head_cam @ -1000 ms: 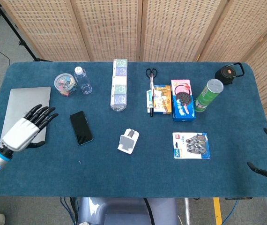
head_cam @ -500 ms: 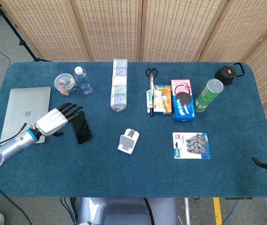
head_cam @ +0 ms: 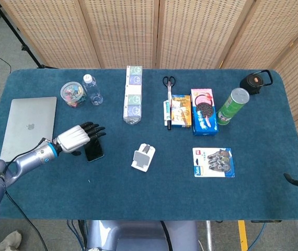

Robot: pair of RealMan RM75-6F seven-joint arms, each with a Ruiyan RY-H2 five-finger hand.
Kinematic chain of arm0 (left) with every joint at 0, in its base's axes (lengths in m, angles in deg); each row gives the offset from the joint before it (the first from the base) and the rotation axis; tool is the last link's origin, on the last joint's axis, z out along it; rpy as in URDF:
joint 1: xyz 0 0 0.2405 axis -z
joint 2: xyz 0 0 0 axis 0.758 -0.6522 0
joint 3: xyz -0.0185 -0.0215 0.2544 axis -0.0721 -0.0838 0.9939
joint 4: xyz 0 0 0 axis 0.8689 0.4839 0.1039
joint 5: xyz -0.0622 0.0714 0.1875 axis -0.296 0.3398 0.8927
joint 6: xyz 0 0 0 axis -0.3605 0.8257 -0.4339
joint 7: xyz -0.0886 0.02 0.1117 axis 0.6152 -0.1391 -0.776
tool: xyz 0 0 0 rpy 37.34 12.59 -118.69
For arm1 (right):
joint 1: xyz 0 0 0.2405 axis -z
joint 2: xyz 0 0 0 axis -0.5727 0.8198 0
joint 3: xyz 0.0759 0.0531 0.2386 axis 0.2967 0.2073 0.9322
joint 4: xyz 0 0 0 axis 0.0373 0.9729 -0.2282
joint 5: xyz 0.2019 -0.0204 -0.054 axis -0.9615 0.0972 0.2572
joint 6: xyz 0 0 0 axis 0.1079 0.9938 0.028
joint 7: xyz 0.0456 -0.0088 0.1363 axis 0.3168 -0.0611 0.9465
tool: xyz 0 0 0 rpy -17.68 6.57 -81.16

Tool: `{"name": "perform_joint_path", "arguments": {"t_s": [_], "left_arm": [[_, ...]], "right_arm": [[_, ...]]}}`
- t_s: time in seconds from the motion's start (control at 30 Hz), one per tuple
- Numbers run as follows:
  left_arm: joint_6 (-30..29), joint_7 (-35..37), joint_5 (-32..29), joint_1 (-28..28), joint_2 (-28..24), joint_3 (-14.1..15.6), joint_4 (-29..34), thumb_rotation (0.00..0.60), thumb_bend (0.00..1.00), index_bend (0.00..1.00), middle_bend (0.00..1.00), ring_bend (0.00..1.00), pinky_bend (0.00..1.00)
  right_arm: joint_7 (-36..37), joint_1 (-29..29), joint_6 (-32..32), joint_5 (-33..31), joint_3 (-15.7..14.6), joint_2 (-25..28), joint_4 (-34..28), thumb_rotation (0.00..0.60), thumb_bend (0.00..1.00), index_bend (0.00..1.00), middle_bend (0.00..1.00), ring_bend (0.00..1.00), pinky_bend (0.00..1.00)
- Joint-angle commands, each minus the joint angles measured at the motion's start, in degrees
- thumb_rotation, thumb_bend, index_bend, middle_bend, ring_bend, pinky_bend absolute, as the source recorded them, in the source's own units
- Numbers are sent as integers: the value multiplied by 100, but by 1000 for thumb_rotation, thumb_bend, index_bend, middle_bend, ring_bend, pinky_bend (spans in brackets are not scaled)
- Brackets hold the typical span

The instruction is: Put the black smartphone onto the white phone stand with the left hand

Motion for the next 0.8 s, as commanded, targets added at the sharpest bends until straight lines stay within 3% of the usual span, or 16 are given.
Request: {"name": "perform_joint_path", "arguments": {"t_s": [0.03, 0.5, 0.8], "left_arm": [[112, 55, -33, 31, 90, 91, -107, 600, 53, 88, 76, 84, 132], [348, 85, -74, 157, 349, 453, -387, 600, 68, 122, 102, 97, 141], [121, -87, -214, 32, 496, 506, -539, 600, 105, 354, 298, 244, 281]], "right_arm": [[4, 8, 15, -27, 22, 3, 5, 600, 0, 0, 0, 0, 0], [-37, -4, -25, -81, 40, -6, -1, 600, 0, 0, 0, 0, 0], [-16, 3, -16, -57, 41, 3, -15, 600, 0, 0, 0, 0, 0]]}}
